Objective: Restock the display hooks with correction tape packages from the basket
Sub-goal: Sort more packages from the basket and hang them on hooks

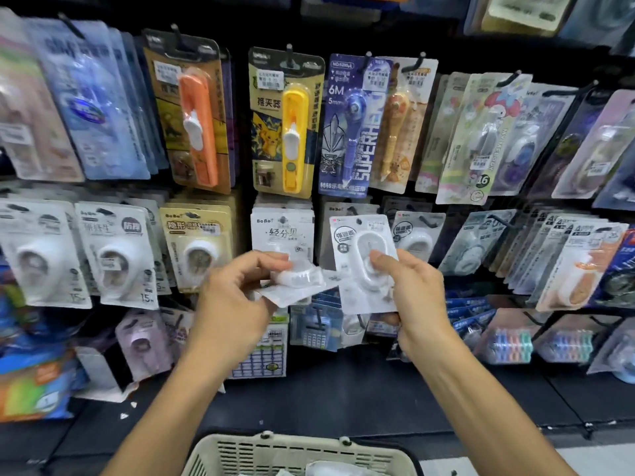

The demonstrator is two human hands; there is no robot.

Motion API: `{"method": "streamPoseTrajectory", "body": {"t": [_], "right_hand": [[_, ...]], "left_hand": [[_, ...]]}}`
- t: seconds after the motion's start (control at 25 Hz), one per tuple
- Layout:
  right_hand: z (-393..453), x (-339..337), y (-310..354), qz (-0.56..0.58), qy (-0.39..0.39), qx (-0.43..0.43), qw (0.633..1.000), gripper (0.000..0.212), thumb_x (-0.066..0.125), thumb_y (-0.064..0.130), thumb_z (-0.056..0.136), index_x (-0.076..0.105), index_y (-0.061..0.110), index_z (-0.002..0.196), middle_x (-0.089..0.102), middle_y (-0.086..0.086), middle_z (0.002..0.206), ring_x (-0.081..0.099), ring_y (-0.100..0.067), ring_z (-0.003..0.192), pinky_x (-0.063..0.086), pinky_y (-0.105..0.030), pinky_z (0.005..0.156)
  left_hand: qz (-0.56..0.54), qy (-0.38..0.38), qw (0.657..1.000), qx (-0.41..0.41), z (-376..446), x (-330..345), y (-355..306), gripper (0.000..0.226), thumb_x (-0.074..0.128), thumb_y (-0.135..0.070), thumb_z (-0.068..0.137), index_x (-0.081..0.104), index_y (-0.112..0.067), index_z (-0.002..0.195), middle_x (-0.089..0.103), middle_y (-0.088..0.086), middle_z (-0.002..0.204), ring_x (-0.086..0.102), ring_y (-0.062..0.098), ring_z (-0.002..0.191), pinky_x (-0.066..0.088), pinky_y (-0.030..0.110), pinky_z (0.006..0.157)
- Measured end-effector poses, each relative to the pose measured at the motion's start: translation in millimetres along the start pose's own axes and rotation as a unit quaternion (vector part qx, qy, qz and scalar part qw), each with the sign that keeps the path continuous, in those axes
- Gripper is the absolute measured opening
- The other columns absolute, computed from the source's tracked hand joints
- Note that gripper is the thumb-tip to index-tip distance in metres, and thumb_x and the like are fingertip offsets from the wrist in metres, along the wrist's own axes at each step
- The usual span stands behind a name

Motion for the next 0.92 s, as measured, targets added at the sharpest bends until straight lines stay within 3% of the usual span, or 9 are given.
{"method": "streamPoseTrajectory", "body": {"t": [0.16, 0.28, 0.48, 0.6, 0.76, 0.84, 0.92], "right_hand": [[-3.1, -7.3, 8.2, 0.020, -0.035, 0.003, 0.999, 0.010, 0.071, 0.017, 0.088, 0.077, 0.019, 0.081, 0.074, 0.000, 0.068, 0.068, -0.015, 0.053, 0.045, -0.021, 0.039], [-2.0, -3.5, 12.4, -0.027, -0.007, 0.001, 1.000, 0.008, 0.069, 0.022, 0.093, 0.076, 0.019, 0.095, 0.072, 0.005, 0.064, 0.058, -0.004, 0.040, 0.034, -0.014, 0.032], [12.3, -7.8, -6.9, -0.061, -0.022, 0.028, 0.998, 0.035, 0.077, 0.028, 0.089, 0.063, 0.017, 0.119, 0.073, -0.004, 0.089, 0.057, -0.016, 0.051, 0.044, -0.027, 0.043], [16.1, -4.3, -21.2, -0.070, 0.000, 0.042, 0.997, 0.018, 0.073, 0.017, 0.092, 0.070, 0.005, 0.106, 0.067, 0.001, 0.065, 0.046, -0.010, 0.038, 0.044, -0.026, 0.038], [13.9, -4.5, -25.6, -0.064, 0.032, 0.037, 0.997, 0.018, 0.066, 0.022, 0.097, 0.072, 0.008, 0.088, 0.068, 0.000, 0.066, 0.049, -0.012, 0.043, 0.052, -0.029, 0.045], [5.0, -10.6, -23.2, -0.077, 0.056, -0.004, 0.995, 0.016, 0.063, 0.024, 0.099, 0.072, 0.012, 0.092, 0.069, -0.001, 0.072, 0.051, -0.011, 0.046, 0.049, -0.024, 0.046], [-7.5, -21.1, -21.5, -0.062, 0.081, -0.047, 0.994, 0.016, 0.061, 0.026, 0.100, 0.073, 0.016, 0.100, 0.071, -0.001, 0.077, 0.052, -0.008, 0.047, 0.048, -0.023, 0.045]], "left_hand": [[0.053, -0.008, 0.997, 0.056, -3.8, 1.2, -10.8, 0.057, 0.077, 0.020, 0.070, 0.073, -0.035, 0.083, 0.067, -0.018, 0.121, 0.063, -0.007, 0.113, 0.056, 0.031, 0.095], [0.078, -0.010, 0.991, 0.105, -7.4, 2.5, -20.7, 0.056, 0.084, 0.011, 0.069, 0.073, -0.042, 0.085, 0.057, -0.020, 0.134, 0.055, 0.006, 0.127, 0.048, 0.028, 0.102], [0.074, -0.028, 0.988, 0.134, -9.0, 1.5, -26.3, 0.057, 0.088, 0.005, 0.070, 0.071, -0.047, 0.087, 0.050, -0.021, 0.141, 0.049, 0.014, 0.134, 0.040, 0.031, 0.108], [0.069, -0.021, 0.989, 0.133, -9.8, 5.1, -26.3, 0.055, 0.089, 0.004, 0.069, 0.072, -0.045, 0.087, 0.053, -0.017, 0.139, 0.051, 0.017, 0.132, 0.047, 0.038, 0.106], [0.105, -0.019, 0.985, 0.136, -9.2, 5.3, -24.9, 0.057, 0.090, 0.005, 0.064, 0.072, -0.041, 0.092, 0.054, -0.017, 0.134, 0.054, 0.026, 0.127, 0.049, 0.048, 0.101], [0.143, -0.030, 0.977, 0.156, -9.4, 2.4, -24.0, 0.059, 0.092, 0.006, 0.061, 0.071, -0.037, 0.097, 0.056, -0.020, 0.129, 0.054, 0.023, 0.116, 0.049, 0.040, 0.097], [0.176, -0.058, 0.970, 0.159, -8.9, -0.1, -22.6, 0.061, 0.087, 0.010, 0.063, 0.071, -0.037, 0.099, 0.059, -0.025, 0.121, 0.047, 0.014, 0.099, 0.041, 0.014, 0.090]]}}
Point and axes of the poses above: each hand's wrist, its own z-axis towards the middle knuckle, its own x-axis out of the palm, y = z × x, the point moved 6 cm from there along z, towards the middle knuckle
